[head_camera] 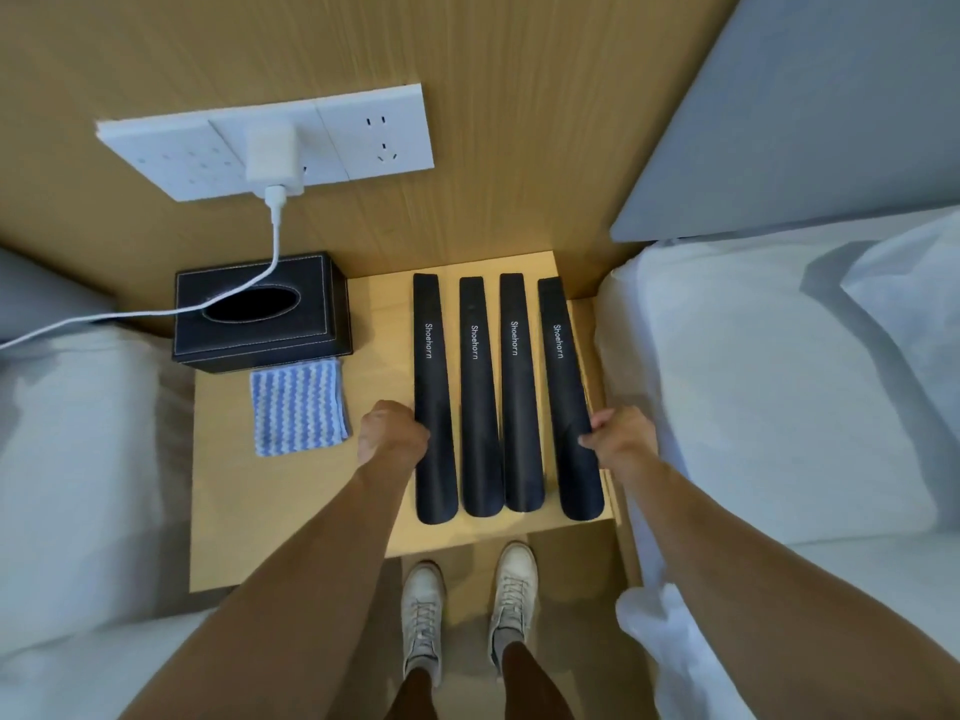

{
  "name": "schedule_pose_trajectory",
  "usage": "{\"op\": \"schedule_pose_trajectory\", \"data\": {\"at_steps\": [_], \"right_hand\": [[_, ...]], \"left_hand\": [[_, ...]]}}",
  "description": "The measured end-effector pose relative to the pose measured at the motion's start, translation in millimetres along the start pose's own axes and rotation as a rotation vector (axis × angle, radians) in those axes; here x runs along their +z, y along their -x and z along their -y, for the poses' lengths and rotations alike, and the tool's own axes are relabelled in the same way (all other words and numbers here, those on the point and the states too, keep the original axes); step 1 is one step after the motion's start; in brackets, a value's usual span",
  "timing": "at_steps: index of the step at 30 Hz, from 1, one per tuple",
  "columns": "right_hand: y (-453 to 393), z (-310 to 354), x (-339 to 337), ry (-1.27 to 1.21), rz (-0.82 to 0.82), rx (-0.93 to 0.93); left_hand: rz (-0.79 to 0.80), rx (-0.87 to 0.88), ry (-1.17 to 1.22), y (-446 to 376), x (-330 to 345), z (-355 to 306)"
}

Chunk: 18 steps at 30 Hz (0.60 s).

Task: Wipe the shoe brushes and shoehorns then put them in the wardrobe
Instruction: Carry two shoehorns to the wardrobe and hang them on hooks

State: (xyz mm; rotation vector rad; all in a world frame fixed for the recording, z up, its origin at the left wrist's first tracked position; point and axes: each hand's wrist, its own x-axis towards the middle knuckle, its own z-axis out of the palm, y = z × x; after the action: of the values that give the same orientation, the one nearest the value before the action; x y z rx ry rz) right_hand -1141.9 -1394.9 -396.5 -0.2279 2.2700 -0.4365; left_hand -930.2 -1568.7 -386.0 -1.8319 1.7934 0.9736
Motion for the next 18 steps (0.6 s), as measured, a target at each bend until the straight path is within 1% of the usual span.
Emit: {"op": "schedule_pose_trajectory", "data": {"at_steps": [4,9,11,15,18], "right_hand": [[20.7,-5.7,-26.8,-0.061,-0.025,-0.032],[51.3,-11.1,-81.0,-0.187,-0.088,-0.104],[65.2,-9.3,-106.2,-0.216,-0.115,-0.148],[97.0,1.2,-168.1,-0.307,-0.178,-0.217],[127.4,9.6,-221.1,-0.386,-0.253,-0.282]], "left_hand": [[-0.065,0.110,-0.026,23.7,-14.0,-4.7],[-0.113,0.319,-0.094,67.4,-36.0,-36.1],[-0.123,0.412,-0.090,89.8,-46.8,-57.7],[-0.141,0.651,-0.053,139.7,-71.4,-114.3],[-0.152,0.809,0.007,182.5,-89.3,-161.6]]}}
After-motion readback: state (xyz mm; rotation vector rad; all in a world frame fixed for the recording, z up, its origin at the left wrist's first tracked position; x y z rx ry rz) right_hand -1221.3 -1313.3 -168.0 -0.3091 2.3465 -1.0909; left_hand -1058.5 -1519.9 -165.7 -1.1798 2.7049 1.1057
